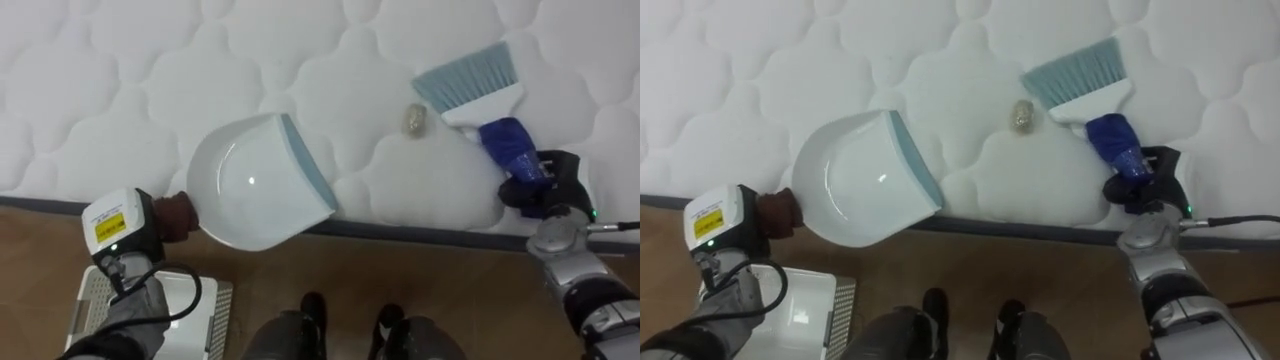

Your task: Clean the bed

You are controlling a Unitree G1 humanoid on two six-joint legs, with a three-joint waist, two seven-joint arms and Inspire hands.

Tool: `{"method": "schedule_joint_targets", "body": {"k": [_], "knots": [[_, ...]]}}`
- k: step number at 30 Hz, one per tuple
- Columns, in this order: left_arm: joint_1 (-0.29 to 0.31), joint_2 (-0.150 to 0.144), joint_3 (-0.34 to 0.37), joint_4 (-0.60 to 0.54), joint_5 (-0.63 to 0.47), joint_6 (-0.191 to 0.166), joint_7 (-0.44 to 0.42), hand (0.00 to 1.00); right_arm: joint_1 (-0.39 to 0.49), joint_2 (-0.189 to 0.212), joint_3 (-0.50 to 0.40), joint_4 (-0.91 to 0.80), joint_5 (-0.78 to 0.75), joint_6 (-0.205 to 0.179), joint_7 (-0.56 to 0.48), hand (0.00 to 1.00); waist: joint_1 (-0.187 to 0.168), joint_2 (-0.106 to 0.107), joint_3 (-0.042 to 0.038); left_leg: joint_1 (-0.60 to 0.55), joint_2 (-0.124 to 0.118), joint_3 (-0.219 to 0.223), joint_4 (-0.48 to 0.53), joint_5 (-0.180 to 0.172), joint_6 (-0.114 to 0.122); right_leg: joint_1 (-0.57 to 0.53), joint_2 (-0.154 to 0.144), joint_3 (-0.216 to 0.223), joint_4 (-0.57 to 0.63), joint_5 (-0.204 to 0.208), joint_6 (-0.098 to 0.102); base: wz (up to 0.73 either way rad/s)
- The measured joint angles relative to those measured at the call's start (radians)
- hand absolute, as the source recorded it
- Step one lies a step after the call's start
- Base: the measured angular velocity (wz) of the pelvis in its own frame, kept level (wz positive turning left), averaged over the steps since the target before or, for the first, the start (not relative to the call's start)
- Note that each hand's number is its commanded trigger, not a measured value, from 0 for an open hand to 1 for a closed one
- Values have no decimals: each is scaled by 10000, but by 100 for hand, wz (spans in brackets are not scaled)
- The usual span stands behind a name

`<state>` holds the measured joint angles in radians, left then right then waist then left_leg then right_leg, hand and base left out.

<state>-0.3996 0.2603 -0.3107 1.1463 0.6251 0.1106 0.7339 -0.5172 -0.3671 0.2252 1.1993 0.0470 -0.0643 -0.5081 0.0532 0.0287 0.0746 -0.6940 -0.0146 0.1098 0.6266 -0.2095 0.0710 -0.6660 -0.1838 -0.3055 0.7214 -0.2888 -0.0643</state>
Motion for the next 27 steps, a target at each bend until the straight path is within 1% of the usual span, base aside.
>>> {"method": "schedule_joint_targets", "body": {"k": [1, 2, 3, 4, 5, 6, 7, 8, 9, 10, 11, 12, 13, 15, 16, 17, 18, 19, 21, 22, 24, 25, 27], "knots": [[0, 38, -3, -77, 43, 28, 0, 100, -5, -15, -3, 1, -117, 3, 0, 100, 1, -32, 8, 0, 2, 3, 2, 0, 0, -2, 4, 9, 6, -3, -5, 0], [-24, 111, -2, -181, 277, 86, 0, 100, -4, -37, -2, 9, -182, 14, 4, 100, 1, -108, 12, -1, 8, 21, 2, 0, 0, -12, 3, 18, 26, -9, -15, 0], [-53, 183, -14, -284, 486, 125, 14, 100, -22, -87, 17, 25, -197, 103, 16, 100, 12, -184, 7, -2, 9, 30, -1, 0, 0, -11, -8, 8, 35, -14, -18, 0], [-84, 216, -56, -284, 555, 122, 16, 100, -42, -124, 28, 39, -210, 183, 26, 100, 6, -205, 4, -1, 6, 28, 1, 0, 0, 1, -18, -11, 36, -14, -18, 8], [-129, 263, -86, -289, 681, 120, 24, 100, -75, -240, 38, 84, -295, 357, 54, 100, -43, -241, -3, 2, 2, 27, 15, 2, 4, 33, -45, -54, 48, -15, -17, 8], [-176, 322, -86, -286, 807, 139, 43, 100, -102, -355, 46, 193, -510, 474, 104, 100, -58, -335, -3, 13, -5, 30, 15, 7, 12, 47, -53, -55, 54, -19, -9, 6], [-197, 360, -84, -286, 880, 149, 43, 100, -115, -404, 46, 268, -584, 514, 131, 100, -59, -416, -6, 25, -5, 37, 13, 10, 15, 50, -53, -43, 57, -19, -9, 0], [-228, 458, -79, -285, 1023, 161, 44, 100, -152, -526, 47, 447, -704, 610, 279, 100, -68, -591, 0, 65, -2, 51, 49, 11, 16, 77, -50, -23, 65, -19, -9, 0], [-248, 556, -76, -286, 1279, 174, 44, 100, -147, -735, 59, 641, -1013, 690, 371, 100, -75, -720, 3, 95, 22, 40, 139, 11, 16, 145, -32, -41, 53, -19, -8, 0], [-251, 609, -82, -288, 1376, 170, 44, 100, -146, -854, 72, 720, -1191, 731, 406, 100, -77, -791, 4, 123, 30, 35, 152, 10, 16, 187, -31, -56, 50, -20, -7, 0], [-269, 761, -81, -294, 1567, 168, 46, 100, -146, -1112, 98, 823, -1673, 893, 468, 100, -82, -976, -2, 165, 29, 44, 145, 9, 16, 212, -33, -35, 45, -24, -1, 0], [-326, 969, -80, -300, 1717, 175, 44, 100, -151, -1383, 96, 823, -2300, 1043, 493, 100, -135, -1129, 16, 153, 35, 42, 144, 7, 16, 206, -16, -29, 33, -34, 5, 0], [-359, 1084, -80, -300, 1813, 177, 44, 100, -156, -1519, 97, 818, -2645, 1109, 505, 100, -166, -1194, 16, 132, 47, 38, 153, 6, 17, 195, 3, -22, 25, -34, 6, -3], [-532, 1375, -87, -301, 2179, 238, 39, 100, -222, -1988, 209, 816, -3782, 1346, 533, 100, -162, -1343, 9, 99, 179, 52, 217, -14, 30, 260, 163, 10, -126, 3, -8, -12], [-587, 1441, -110, -301, 2243, 268, 35, 100, -274, -2069, 336, 819, -4021, 1451, 534, 100, -173, -1386, 13, 103, 195, 51, 232, -15, 28, 270, 178, 10, -134, 18, -18, -14], [-730, 1560, -212, -302, 2399, 374, 30, 100, -328, -2191, 557, 813, -4451, 1631, 535, 100, -178, -1477, 29, 112, 232, 53, 283, -17, 24, 285, 207, 13, -127, 41, -38, -10], [-819, 1678, -293, -302, 2429, 407, 28, 100, -389, -2209, 687, 801, -4868, 1776, 536, 100, -179, -1564, 36, 137, 278, 62, 305, -30, 3, 309, 253, 26, -142, 68, -65, -10], [-834, 1711, -293, -302, 2429, 427, 19, 100, -415, -2208, 695, 761, -5109, 1819, 549, 100, -177, -1589, 47, 166, 317, 90, 317, -37, -5, 343, 282, 27, -164, 89, -82, -15], [-830, 1774, -291, -292, 2427, 479, -34, 100, -582, -2210, 726, 538, -6279, 1988, 596, 100, -83, -1637, 45, 242, 510, 297, 316, -68, -14, 387, 404, 51, -279, 177, -139, -23], [-832, 1795, -290, -293, 2426, 491, -35, 100, -620, -2210, 771, 456, -6500, 2019, 623, 100, -56, -1645, 46, 245, 560, 328, 327, -109, -29, 380, 434, 51, -297, 201, -162, -21], [-841, 1851, -288, -325, 2432, 544, -43, 100, -717, -2233, 1082, 176, -7356, 2124, 681, 100, 5, -1713, 47, 242, 620, 347, 340, -102, -54, 355, 464, 37, -283, 222, -207, -9], [-842, 1873, -289, -346, 2435, 544, -46, 100, -724, -2257, 1134, 42, -7539, 2179, 736, 100, 30, -1724, 51, 240, 640, 351, 342, -99, -67, 355, 481, 35, -296, 231, -222, -5], [-850, 1983, -290, -370, 2434, 545, -46, 100, -934, -2336, 1689, -152, -7969, 2316, 861, 100, 80, -1791, 61, 246, 737, 363, 332, -85, -133, 389, 573, 8, -400, 288, -311, -8]]}}
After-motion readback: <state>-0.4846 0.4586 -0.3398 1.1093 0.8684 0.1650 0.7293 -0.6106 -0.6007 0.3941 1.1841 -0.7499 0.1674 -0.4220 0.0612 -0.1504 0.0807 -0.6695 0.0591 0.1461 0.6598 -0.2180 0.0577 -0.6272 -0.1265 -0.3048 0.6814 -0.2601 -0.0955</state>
